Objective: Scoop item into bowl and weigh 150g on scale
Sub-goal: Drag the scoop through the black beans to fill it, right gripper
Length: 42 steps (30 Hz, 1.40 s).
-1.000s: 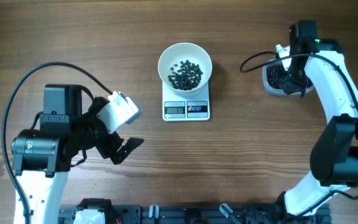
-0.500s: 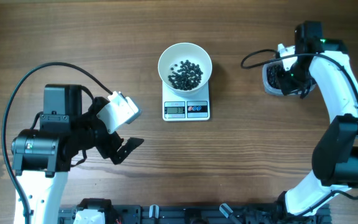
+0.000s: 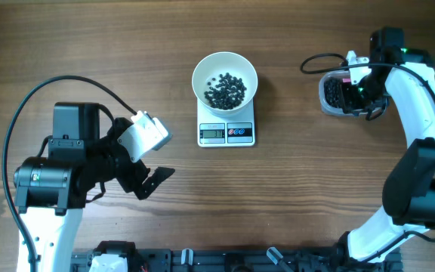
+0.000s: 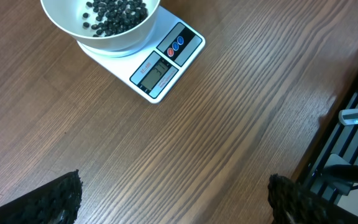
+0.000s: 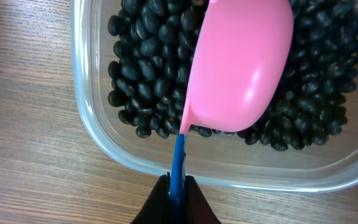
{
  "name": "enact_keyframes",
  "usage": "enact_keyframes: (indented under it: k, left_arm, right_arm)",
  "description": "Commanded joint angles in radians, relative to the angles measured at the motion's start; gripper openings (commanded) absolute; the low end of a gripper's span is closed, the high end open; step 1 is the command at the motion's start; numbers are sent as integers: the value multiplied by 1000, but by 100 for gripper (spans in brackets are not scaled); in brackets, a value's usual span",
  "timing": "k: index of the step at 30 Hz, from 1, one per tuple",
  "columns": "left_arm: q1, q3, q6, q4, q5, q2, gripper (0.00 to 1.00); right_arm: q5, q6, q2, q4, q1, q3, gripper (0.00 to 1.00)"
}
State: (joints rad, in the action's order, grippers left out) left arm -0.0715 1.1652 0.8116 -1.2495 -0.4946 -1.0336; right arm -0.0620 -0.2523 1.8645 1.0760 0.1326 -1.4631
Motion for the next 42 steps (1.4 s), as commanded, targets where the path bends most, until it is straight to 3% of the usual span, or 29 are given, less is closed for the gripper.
enact_keyframes:
  k: [1, 6, 14, 26, 42]
  left_arm:
    - [-4, 20, 23, 3, -1, 0, 100]
    - [-4, 20, 23, 3, -1, 0, 100]
    - [-5, 20, 23, 3, -1, 0, 100]
    - [-5, 20, 23, 3, -1, 0, 100]
    - [-4, 20, 23, 3, -1, 0, 100]
  right_arm:
    - [-98, 27, 27, 39, 19, -8, 4]
    - [-114, 47, 27, 77, 68, -8, 4]
    - [-306, 47, 28, 85, 158, -7, 4]
    - [-455, 72, 150, 57, 164, -7, 4]
    - [-533, 69, 103, 130, 245, -8, 4]
